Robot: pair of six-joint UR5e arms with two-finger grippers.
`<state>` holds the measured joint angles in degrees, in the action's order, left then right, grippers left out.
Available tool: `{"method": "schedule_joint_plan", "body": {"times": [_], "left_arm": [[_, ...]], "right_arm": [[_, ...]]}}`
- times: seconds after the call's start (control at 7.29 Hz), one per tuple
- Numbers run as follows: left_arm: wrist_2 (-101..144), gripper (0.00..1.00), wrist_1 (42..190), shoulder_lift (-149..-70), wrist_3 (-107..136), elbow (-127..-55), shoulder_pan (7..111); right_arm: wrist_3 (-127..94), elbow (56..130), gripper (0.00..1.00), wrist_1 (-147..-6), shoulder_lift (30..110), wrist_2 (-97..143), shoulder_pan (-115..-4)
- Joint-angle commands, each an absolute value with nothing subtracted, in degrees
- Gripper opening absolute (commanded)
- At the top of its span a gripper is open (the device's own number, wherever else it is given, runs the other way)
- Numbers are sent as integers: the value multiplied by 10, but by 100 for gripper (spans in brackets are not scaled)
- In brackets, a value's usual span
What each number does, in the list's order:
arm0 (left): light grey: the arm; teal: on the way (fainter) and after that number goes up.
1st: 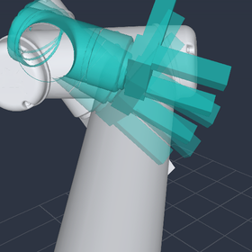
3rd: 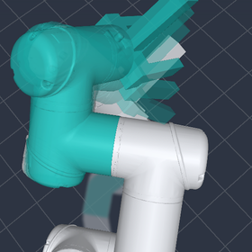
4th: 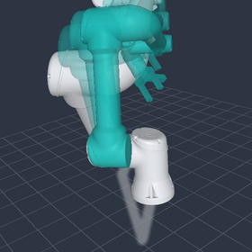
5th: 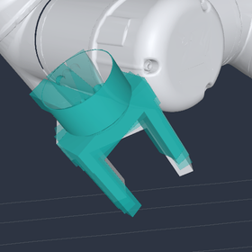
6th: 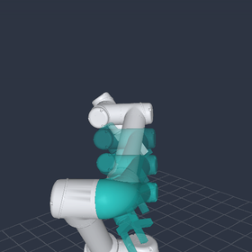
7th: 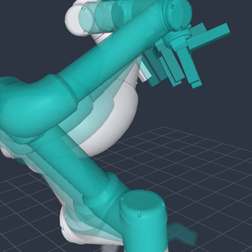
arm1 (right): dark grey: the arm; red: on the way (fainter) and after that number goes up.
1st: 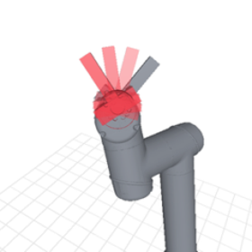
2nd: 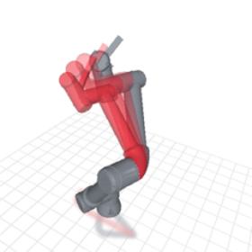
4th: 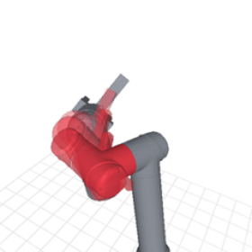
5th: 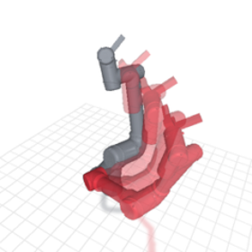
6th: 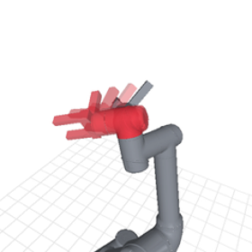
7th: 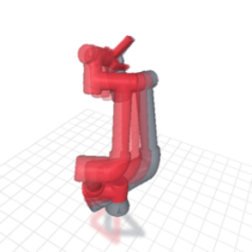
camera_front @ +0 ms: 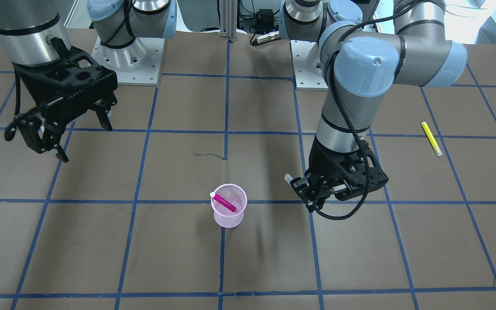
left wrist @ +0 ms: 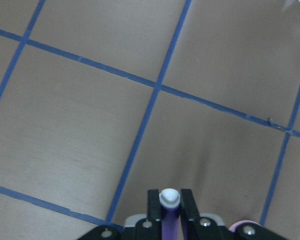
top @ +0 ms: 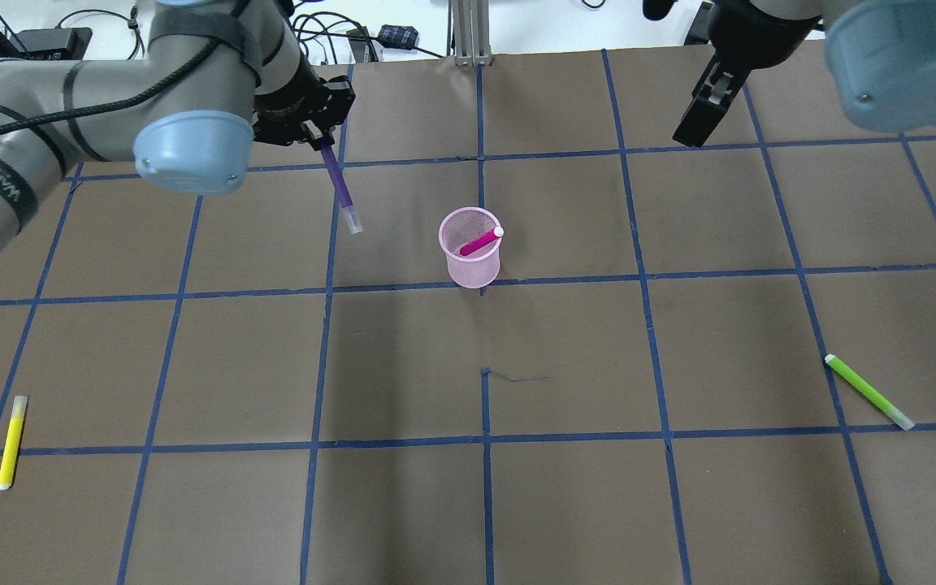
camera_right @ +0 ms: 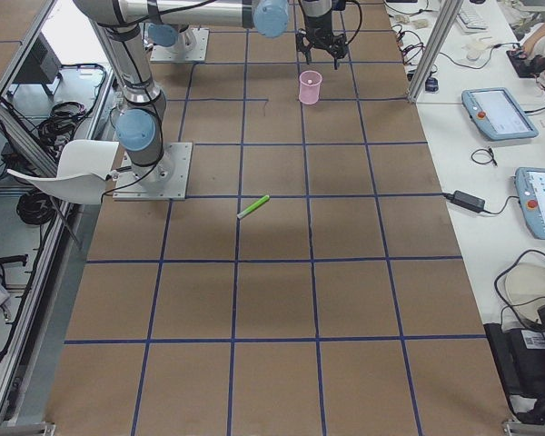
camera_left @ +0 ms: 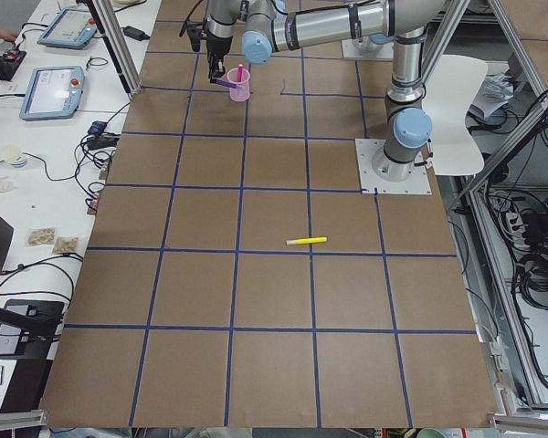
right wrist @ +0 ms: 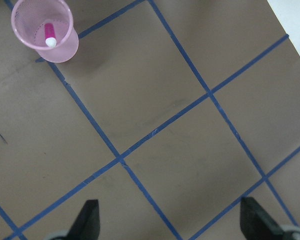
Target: Insert purple and pink pens into pink cup
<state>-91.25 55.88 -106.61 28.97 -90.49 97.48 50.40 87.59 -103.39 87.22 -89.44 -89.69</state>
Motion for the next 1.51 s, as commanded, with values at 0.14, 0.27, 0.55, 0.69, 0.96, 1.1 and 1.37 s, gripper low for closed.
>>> {"method": "schedule_joint_plan", "body": {"times": [0.14, 0.27, 0.55, 0.69, 0.96, 1.1, 1.37], "left_arm": [[-912, 0, 534, -1090, 363, -911, 1028], [-911, 0, 507, -1099, 375, -911, 1030], [-912, 0, 442, -1125, 410, -912, 1043], [-919, 0, 419, -1132, 410, -912, 1052], [-941, 0, 403, -1145, 411, -916, 1067], [-940, 0, 403, -1143, 410, -927, 1069], [-940, 0, 402, -1144, 410, -942, 1070]], "right_arm": [[161, 865, 100, -933, 901, -911, -909], [103, 844, 100, -899, 897, -921, -941], [4, 820, 100, -889, 893, -944, -964], [2, 822, 100, -896, 895, -940, -962], [-1, 822, 100, -928, 893, -938, -960], [-13, 824, 100, -939, 889, -934, -959], [-81, 824, 100, -940, 874, -935, -959]]}}
